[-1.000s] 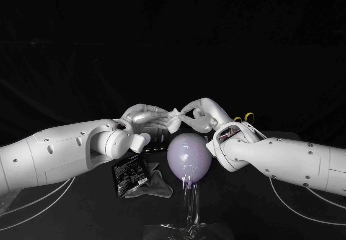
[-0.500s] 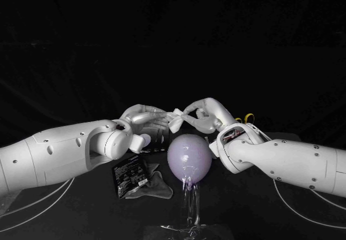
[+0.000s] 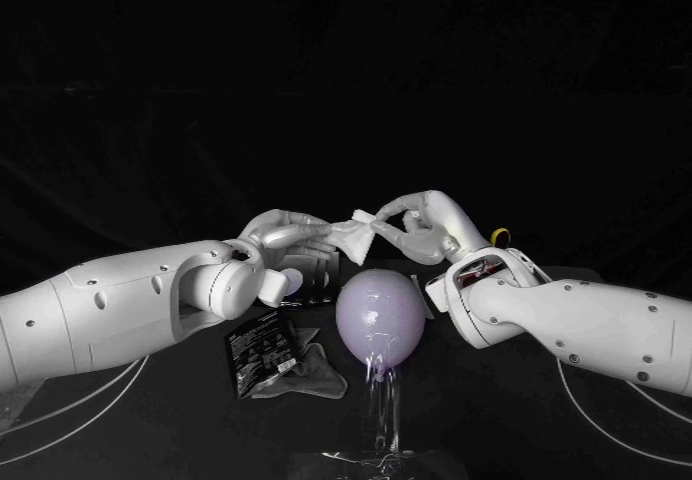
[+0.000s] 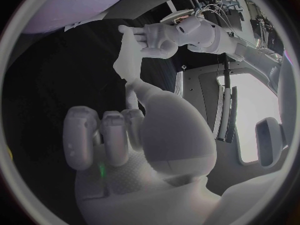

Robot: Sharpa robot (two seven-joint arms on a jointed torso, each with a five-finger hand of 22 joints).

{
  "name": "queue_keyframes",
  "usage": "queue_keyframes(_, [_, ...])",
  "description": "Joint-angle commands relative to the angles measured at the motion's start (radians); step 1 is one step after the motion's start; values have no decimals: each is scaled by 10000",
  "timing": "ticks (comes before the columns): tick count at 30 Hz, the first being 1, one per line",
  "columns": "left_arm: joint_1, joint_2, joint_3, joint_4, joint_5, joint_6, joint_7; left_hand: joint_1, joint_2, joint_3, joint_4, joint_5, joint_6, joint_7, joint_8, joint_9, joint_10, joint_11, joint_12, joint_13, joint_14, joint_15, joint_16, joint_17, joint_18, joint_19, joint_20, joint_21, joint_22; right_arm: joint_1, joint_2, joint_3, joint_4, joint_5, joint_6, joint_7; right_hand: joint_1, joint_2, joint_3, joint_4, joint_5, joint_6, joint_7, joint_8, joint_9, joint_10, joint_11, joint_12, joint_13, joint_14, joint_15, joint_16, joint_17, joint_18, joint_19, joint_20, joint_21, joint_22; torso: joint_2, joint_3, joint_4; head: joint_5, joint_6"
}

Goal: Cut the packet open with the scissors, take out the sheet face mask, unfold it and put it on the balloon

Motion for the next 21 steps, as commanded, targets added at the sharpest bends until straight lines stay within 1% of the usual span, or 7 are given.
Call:
queue_keyframes(1, [14, 18, 12, 19, 50, -28, 73, -20, 118, 14, 34, 48, 32, 33, 62, 1677, 82, -15, -27, 14, 5, -12, 66, 11, 175, -13, -42, 54, 19, 4, -30, 17, 56, 722, -470, 1254, 83, -23, 14, -83, 25, 113, -50, 49, 50, 694, -68, 25, 2080, 1060, -86, 45, 2627, -148, 419, -71, 42, 2247, 3, 3, 7, 6, 0])
queue_keyframes(5, [14, 37, 12, 17, 100, -25, 21, -34, 124, 20, 54, 47, 15, 36, 72, 1707, 78, -11, -30, 14, 4, -9, 64, 8, 177, -6, -49, 88, 36, 4, -47, 27, 90, 974, -519, 1583, 95, -26, 26, -101, 25, 108, -51, 56, 55, 695, -70, 25, 2080, 1060, -88, 45, 2627, -148, 418, -75, 40, 2246, 6, -1, 0, 12, 15])
queue_keyframes(11, [12, 87, 11, 45, 231, 54, -63, -76, 136, 14, 123, 42, -53, 39, 73, 1763, 42, 2, -45, 10, -2, 4, 54, -1, 178, 6, -59, 145, 63, 4, 10, 33, 78, 1135, -450, 1729, 101, -29, 32, -111, 24, 105, -51, 59, 57, 697, -70, 30, 2083, 1060, -89, 45, 2627, -148, 418, -76, 40, 2246, 6, -6, 0, 11, 10])
queue_keyframes(15, [12, 109, 11, 89, 313, 309, -1, -150, 170, -113, 331, 40, -228, 34, 34, 1830, -139, 30, -81, -25, 137, -14, 93, 13, 181, 31, -63, 183, 68, 4, 66, 35, 51, 1180, -380, 1733, 108, -33, 39, -122, 24, 100, -51, 62, 60, 692, -71, 15, 2075, 1060, -90, 45, 2627, -146, 414, -78, 32, 2243, 5, -6, 3, 4, 20])
queue_keyframes(17, [12, 116, 10, 106, 333, 522, 45, -227, 19, -335, 466, 37, -607, 197, -184, 1759, -746, 195, -117, -124, 161, 47, 74, 15, 146, -85, -17, 44, -18, 4, 89, 35, 39, 1191, -352, 1724, 108, -33, 39, -122, 24, 100, -51, 62, 60, 692, -71, 15, 2075, 1060, -90, 45, 2627, -146, 414, -78, 32, 2243, 7, -8, 3, 3, 18])
queue_keyframes(18, [12, 120, 10, 115, 342, 661, 82, -313, -138, -536, 591, 35, -1002, 363, -481, 1594, -1398, 385, -108, -135, -20, 180, -42, -16, 106, -264, 71, -202, -162, 4, 102, 36, 32, 1196, -337, 1720, 110, -33, 41, -126, 24, 99, -51, 63, 60, 694, -71, 19, 2077, 1060, -90, 45, 2627, -145, 410, -79, 26, 2242, 6, -8, 1, 11, 15])
queue_keyframes(21, [12, 129, 9, 129, 356, 1008, 167, -316, -458, -904, 694, 34, -1548, 525, -963, 1259, -2222, 592, -85, -126, -427, 374, -327, -97, 39, -598, 221, -769, -501, 4, 130, 36, 11, 1203, -306, 1707, 113, -35, 45, -131, 25, 96, -50, 64, 62, 696, -71, 25, 2080, 1060, -91, 45, 2627, -142, 405, -80, 16, 2239, 5, -4, 5, 2, 15])
